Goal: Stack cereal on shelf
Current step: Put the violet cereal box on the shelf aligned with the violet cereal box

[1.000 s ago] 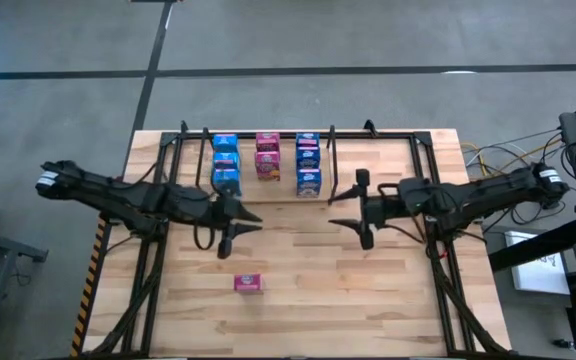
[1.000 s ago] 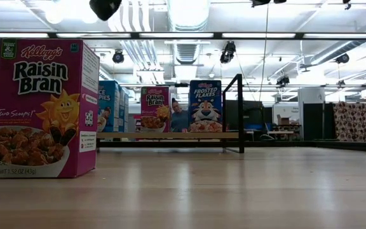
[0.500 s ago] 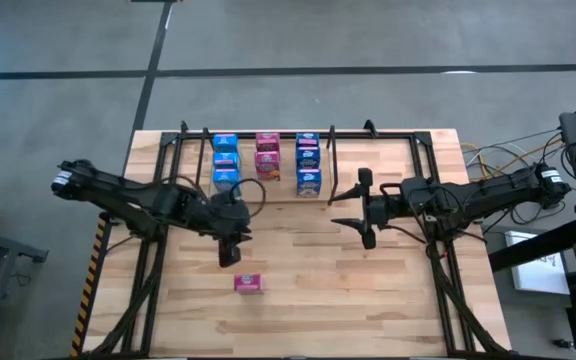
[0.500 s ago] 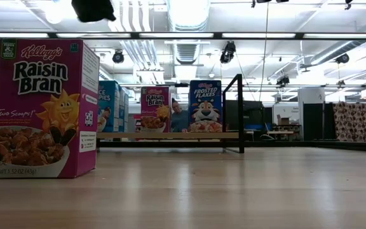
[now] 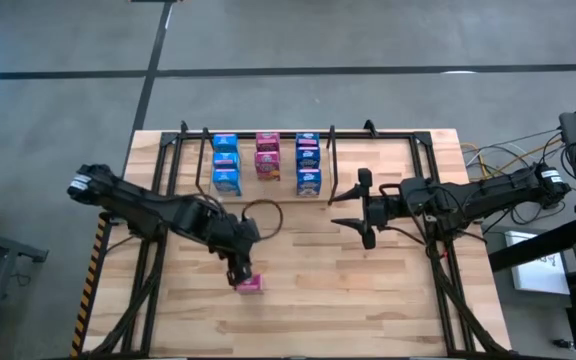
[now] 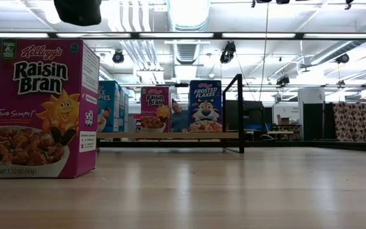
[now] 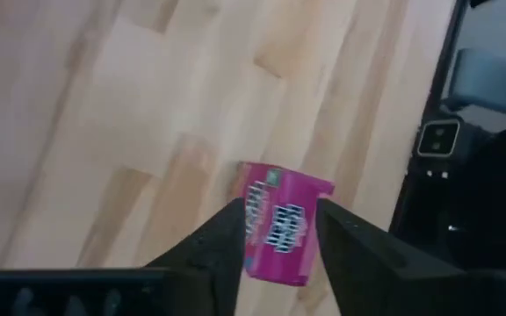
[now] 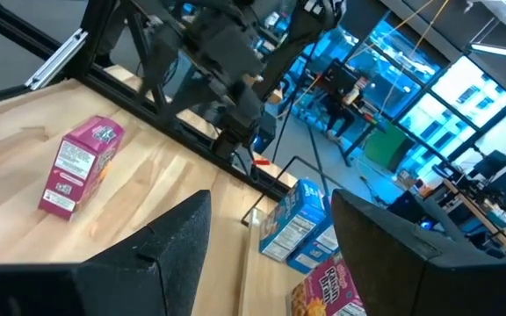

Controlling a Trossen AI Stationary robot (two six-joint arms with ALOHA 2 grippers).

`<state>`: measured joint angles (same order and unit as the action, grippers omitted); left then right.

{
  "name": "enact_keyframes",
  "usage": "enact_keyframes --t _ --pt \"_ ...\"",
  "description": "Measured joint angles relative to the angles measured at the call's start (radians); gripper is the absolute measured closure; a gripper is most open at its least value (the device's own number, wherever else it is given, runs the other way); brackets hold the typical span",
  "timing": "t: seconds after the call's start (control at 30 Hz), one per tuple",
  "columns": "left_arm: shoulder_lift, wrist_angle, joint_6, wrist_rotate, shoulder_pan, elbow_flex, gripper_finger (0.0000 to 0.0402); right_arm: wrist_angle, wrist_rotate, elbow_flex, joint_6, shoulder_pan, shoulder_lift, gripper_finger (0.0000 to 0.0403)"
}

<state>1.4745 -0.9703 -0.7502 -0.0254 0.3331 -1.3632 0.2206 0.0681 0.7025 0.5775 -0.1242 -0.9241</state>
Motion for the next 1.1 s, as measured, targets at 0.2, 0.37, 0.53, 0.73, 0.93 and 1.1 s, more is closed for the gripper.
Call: enact_keyframes --t 0.2,0.37,0.53,0.73,0.93,1.1 --pt "0.115 -0.057 0.006 0.005 0.062 -0.086 0.0214 -0.001 0.002 0.0 0.009 0.0 0.0 0.0177" --pt "0.212 -0.176 0.007 0.077 0.133 -0.169 0.0155 0.0 0.002 0.0 0.013 0.0 0.0 0.0177" --pt "0.274 -0.2 0.012 0.131 0.192 -0.211 0.0123 0.001 0.002 0.0 0.013 0.0 0.0 0.0177" --pt "0.292 -0.2 0.012 0.149 0.196 -0.207 0.0121 0.0 0.002 0.0 0.008 0.0 0.001 0.0177" --pt "0.292 -0.181 0.01 0.15 0.197 -0.171 0.0121 0.0 0.002 0.0 0.007 0.0 0.001 0.0177" --pt "0.292 -0.156 0.03 0.15 0.197 -0.161 0.0121 0.0 0.003 0.0 0.006 0.0 0.001 0.0177"
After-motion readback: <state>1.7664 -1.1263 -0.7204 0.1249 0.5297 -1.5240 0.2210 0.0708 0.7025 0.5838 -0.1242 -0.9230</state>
